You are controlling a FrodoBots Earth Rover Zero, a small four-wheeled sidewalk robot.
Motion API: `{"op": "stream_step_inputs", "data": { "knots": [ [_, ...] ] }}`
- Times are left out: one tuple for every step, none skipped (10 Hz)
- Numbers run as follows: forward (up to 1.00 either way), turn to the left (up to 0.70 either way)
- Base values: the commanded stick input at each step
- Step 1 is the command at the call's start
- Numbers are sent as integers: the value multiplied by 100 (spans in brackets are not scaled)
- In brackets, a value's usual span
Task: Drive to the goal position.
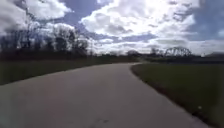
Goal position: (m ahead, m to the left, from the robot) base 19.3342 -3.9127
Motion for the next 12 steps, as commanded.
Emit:
{"op": "stream_step_inputs", "data": {
  "knots": [
    [100,0],
    [100,0],
    [100,0],
    [100,0],
    [100,0],
    [100,0],
    [100,0],
    [100,0],
    [100,-27],
    [100,-18],
    [100,0],
    [100,0]
  ]
}}
